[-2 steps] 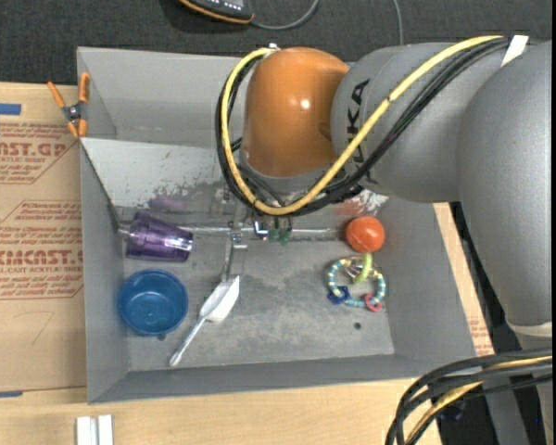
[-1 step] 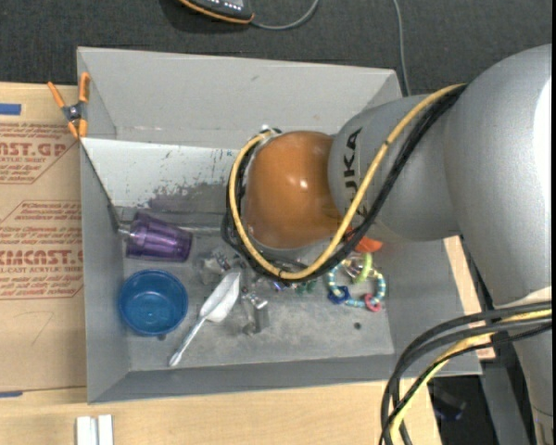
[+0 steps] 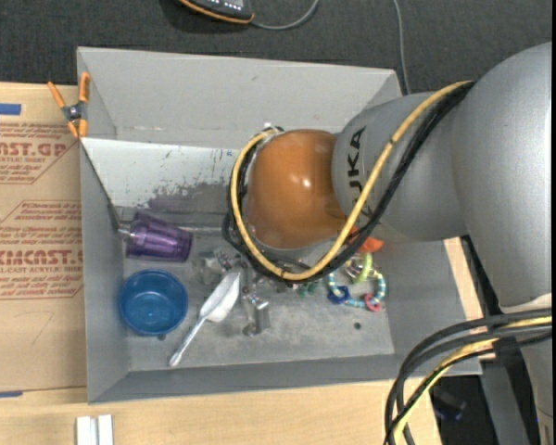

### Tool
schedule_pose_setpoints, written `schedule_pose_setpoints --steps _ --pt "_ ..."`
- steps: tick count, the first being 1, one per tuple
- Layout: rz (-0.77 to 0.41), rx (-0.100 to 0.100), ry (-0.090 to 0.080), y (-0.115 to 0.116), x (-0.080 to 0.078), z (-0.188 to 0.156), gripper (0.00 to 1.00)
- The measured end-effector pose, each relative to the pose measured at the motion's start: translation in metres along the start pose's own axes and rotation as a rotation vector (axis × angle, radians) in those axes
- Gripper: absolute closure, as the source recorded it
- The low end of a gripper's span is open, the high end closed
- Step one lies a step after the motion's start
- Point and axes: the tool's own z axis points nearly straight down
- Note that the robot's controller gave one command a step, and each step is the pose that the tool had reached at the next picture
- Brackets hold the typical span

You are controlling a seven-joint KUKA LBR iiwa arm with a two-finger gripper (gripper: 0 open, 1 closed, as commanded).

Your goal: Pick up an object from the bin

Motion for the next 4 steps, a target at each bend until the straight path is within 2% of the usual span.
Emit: schedule_pose_setpoints --steps 1,2,3,4 --pt "-0.118 0.001 0.001 -0.002 0.005 -0.004 0.0" --pt "-0.283 -0.002 -0.001 -0.007 0.004 0.037 0.0" --pt "-0.295 -0.001 0.0 -0.014 0.009 0.036 1.0" --pt "-0.295 -0.002 0.0 -0.014 0.009 0.036 1.0"
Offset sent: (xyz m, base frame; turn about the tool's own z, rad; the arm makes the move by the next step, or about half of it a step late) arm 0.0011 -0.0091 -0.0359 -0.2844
